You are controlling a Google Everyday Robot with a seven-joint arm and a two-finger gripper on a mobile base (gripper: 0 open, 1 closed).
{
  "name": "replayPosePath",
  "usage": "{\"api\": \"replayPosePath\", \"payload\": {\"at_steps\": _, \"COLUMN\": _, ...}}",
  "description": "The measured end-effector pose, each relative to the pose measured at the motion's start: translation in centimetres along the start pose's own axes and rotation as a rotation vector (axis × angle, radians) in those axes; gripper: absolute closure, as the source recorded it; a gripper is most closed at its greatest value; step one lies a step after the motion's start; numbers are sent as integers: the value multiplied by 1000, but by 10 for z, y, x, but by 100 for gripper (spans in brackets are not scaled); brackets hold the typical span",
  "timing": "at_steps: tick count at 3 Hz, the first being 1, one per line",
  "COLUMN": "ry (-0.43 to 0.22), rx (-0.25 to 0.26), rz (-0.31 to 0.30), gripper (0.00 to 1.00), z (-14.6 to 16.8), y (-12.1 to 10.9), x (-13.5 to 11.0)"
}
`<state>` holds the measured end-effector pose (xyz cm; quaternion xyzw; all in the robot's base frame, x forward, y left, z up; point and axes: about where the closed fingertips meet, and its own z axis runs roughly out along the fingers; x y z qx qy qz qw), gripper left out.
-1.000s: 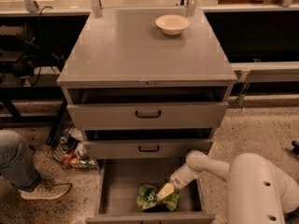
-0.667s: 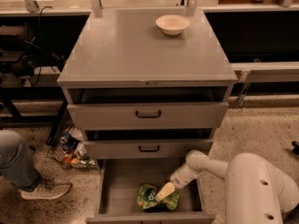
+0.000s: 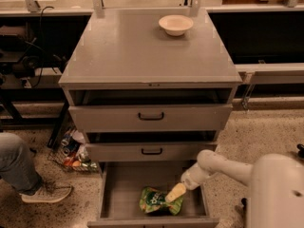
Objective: Place green rice chip bag into bottom drawer
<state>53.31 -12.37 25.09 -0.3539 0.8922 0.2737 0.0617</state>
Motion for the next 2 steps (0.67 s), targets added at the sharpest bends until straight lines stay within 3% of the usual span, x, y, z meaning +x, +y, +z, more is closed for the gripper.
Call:
{"api": "replayPosePath", "payload": {"at_steps": 1, "ry": -11, "rx": 102, "rz": 18, "gripper": 0, "z": -85, "y": 10, "x": 36}}
{"api": "replayPosePath", "payload": {"at_steps": 2, "ry": -13, "rx": 206, "rz": -25, "gripper": 0, "z": -188, "y": 17, "x": 39}}
